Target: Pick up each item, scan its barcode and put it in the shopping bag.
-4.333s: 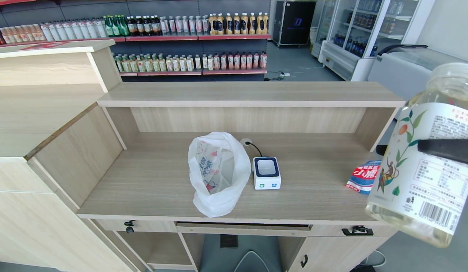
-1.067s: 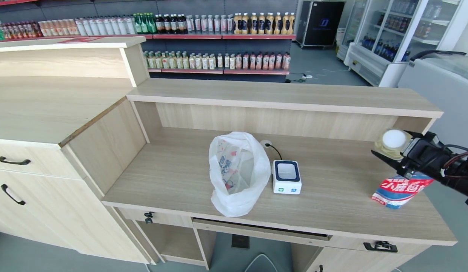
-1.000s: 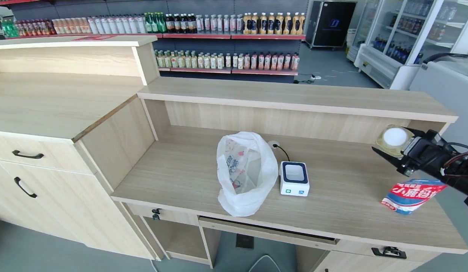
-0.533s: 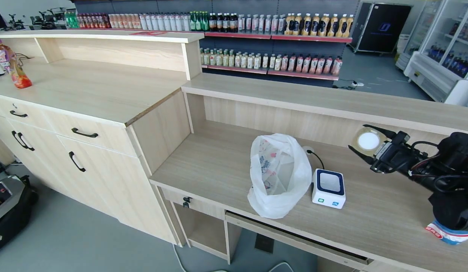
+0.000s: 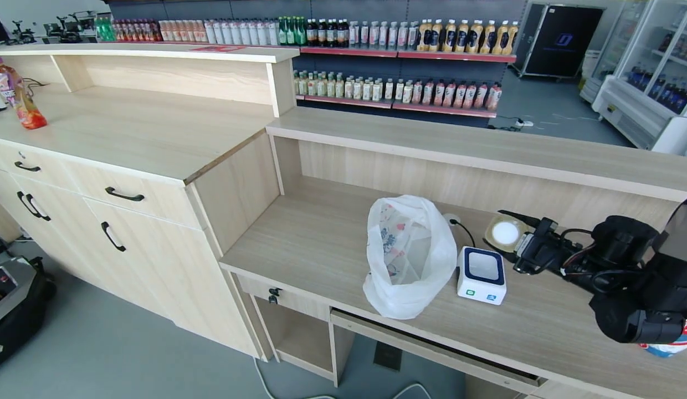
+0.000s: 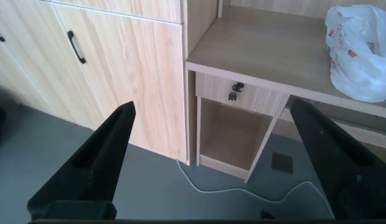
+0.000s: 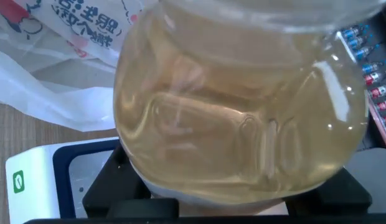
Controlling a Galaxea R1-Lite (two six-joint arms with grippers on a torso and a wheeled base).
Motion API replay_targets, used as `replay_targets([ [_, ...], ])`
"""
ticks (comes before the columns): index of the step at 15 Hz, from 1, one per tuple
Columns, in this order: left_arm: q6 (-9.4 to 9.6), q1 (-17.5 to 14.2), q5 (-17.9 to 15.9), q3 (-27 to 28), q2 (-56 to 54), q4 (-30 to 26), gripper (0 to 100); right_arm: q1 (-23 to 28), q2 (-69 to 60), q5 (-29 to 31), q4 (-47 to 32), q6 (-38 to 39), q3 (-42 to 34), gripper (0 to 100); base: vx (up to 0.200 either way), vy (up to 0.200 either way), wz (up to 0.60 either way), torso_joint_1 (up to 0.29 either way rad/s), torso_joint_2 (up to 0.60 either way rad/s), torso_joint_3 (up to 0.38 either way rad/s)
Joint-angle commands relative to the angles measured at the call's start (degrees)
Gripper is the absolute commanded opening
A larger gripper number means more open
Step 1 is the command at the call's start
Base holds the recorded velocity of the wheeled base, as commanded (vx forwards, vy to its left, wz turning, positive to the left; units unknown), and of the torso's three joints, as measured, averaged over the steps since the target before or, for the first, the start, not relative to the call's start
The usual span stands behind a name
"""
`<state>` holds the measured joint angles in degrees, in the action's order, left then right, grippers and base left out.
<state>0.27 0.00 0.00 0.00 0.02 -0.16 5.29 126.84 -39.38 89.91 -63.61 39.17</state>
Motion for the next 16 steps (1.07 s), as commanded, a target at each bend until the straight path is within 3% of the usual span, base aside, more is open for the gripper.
replay_targets([
  [1, 0.00, 0.00, 0.00, 0.00, -0.02, -0.02, 100, -0.02, 2.44, -0.88, 0.09, -0.11, 1.00, 0, 0.000, 0.000, 0.00, 0.000, 0.00, 0.000],
  [7, 0.00, 0.00, 0.00, 0.00, -0.02, -0.02, 100, -0.02, 6.57, -2.81, 0.09, -0.81, 7.24, 0, 0.000, 0.000, 0.00, 0.000, 0.00, 0.000],
  [16, 0.00, 0.00, 0.00, 0.00, -0.02, -0.02, 100, -0.11, 9.56, -2.81, 0.09, -0.64, 8.82, 0, 0.000, 0.000, 0.00, 0.000, 0.00, 0.000],
])
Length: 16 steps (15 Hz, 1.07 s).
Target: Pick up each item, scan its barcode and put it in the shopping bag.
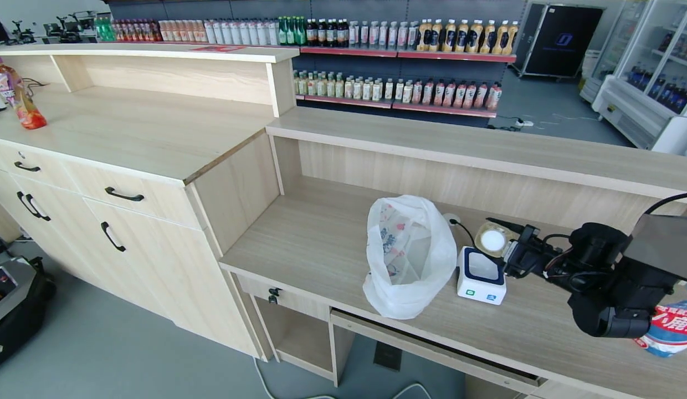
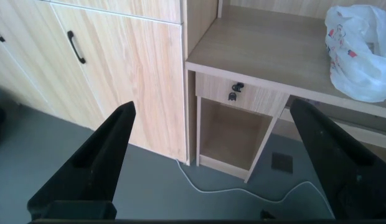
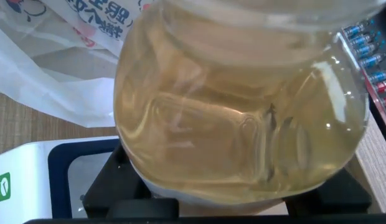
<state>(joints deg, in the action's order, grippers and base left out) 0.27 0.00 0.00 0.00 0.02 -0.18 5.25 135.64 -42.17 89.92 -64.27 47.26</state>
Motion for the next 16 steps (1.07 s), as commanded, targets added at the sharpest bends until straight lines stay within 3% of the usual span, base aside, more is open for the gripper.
replay_targets([
  [1, 0.00, 0.00, 0.00, 0.00, -0.02, 0.01, 100, -0.24, 1.20, -0.02, 0.08, 0.02, 1.52, 0, 0.000, 0.000, 0.00, 0.000, 0.00, 0.000],
  [13, 0.00, 0.00, 0.00, 0.00, -0.02, 0.01, 100, -1.91, 3.40, 0.07, 0.08, 1.51, 4.33, 0, 0.000, 0.000, 0.00, 0.000, 0.00, 0.000],
  [15, 0.00, 0.00, 0.00, 0.00, -0.02, 0.01, 100, -1.91, -0.03, 0.16, 0.08, 7.67, 3.98, 0, 0.000, 0.000, 0.00, 0.000, 0.00, 0.000],
  [16, 0.00, 0.00, 0.00, 0.00, -0.02, 0.01, 100, -1.83, -4.60, 1.30, 0.08, 16.90, 3.80, 0, 0.000, 0.000, 0.00, 0.000, 0.00, 0.000],
])
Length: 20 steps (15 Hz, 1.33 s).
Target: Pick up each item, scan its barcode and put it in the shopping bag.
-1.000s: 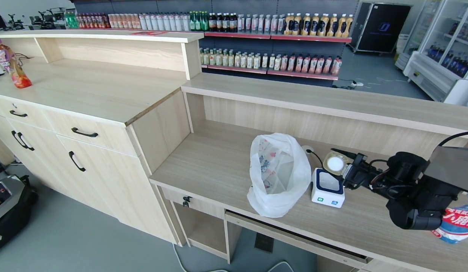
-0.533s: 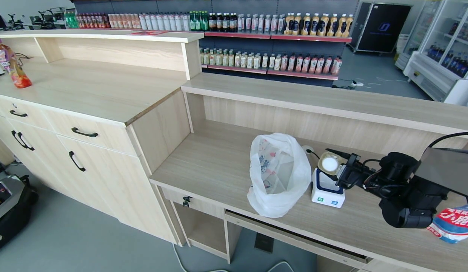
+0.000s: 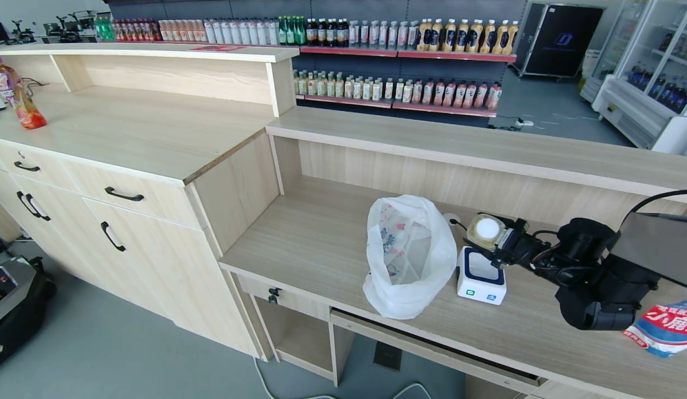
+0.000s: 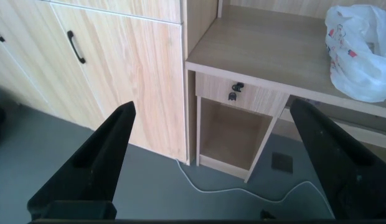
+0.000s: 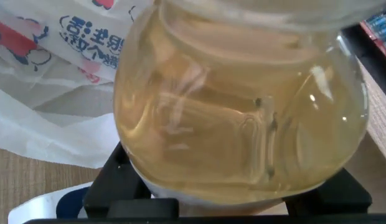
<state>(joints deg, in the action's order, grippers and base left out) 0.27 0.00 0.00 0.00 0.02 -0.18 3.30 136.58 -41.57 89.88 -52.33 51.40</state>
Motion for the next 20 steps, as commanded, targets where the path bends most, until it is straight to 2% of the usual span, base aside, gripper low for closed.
replay_targets([
  [1, 0.00, 0.00, 0.00, 0.00, -0.02, 0.01, 100, 0.39, -8.61, 3.25, 0.12, 11.11, -0.77, 0, 0.000, 0.000, 0.00, 0.000, 0.00, 0.000],
  [3, 0.00, 0.00, 0.00, 0.00, -0.02, 0.01, 100, 0.92, -14.77, 14.76, -1.29, 21.66, -3.23, 0, 0.000, 0.000, 0.00, 0.000, 0.00, 0.000],
  [4, 0.00, 0.00, 0.00, 0.00, -0.02, 0.01, 100, 0.92, -16.00, 18.72, -2.69, 24.38, -3.93, 0, 0.000, 0.000, 0.00, 0.000, 0.00, 0.000],
  [5, 0.00, 0.00, 0.00, 0.00, -0.02, 0.01, 100, 1.00, -18.46, 27.51, -6.39, 29.92, -6.92, 0, 0.000, 0.000, 0.00, 0.000, 0.00, 0.000],
  [7, 0.00, 0.00, 0.00, 0.00, -0.02, 0.01, 100, 0.83, -21.53, 34.45, -8.41, 33.44, -13.60, 0, 0.000, 0.000, 0.00, 0.000, 0.00, 0.000],
  [10, 0.00, 0.00, 0.00, 0.00, -0.02, 0.01, 100, 0.30, -25.49, 38.23, -8.41, 32.82, -21.07, 0, 0.000, 0.000, 0.00, 0.000, 0.00, 0.000],
  [15, 0.00, 0.00, 0.00, 0.00, -0.02, 0.01, 100, -1.37, -26.19, 42.89, -7.00, 28.69, -21.16, 0, 0.000, 0.000, 0.00, 0.000, 0.00, 0.000],
  [20, 0.00, 0.00, 0.00, 0.00, -0.02, 0.01, 100, -7.61, -22.59, 44.91, -3.22, 28.87, -19.14, 0, 0.000, 0.000, 0.60, 0.003, 0.00, -0.001],
])
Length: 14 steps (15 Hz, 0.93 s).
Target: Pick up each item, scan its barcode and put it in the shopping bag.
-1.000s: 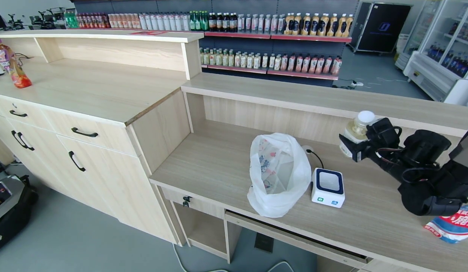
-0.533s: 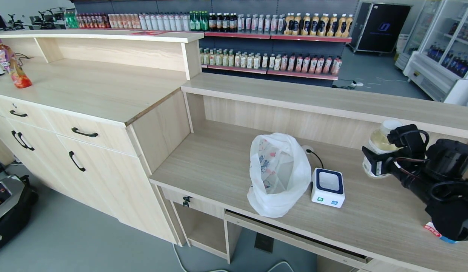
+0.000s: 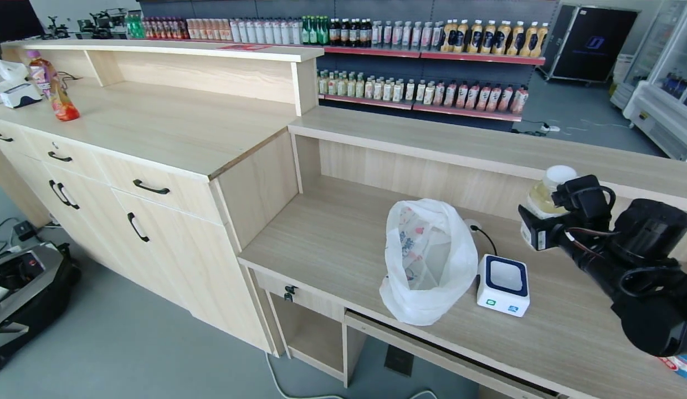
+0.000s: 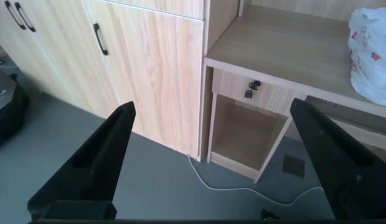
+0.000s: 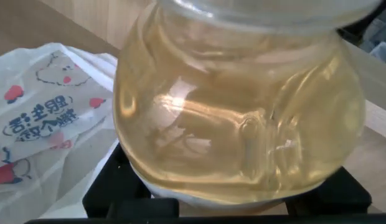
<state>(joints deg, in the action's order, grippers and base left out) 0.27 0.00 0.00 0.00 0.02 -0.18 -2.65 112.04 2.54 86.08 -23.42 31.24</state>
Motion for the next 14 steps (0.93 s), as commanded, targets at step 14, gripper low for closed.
replay_targets([
  [14, 0.00, 0.00, 0.00, 0.00, -0.02, 0.01, 100, -7.90, 27.61, 1.42, 0.58, 14.80, 13.32, 0, 0.000, 0.000, 0.04, 0.000, 0.00, 0.000],
])
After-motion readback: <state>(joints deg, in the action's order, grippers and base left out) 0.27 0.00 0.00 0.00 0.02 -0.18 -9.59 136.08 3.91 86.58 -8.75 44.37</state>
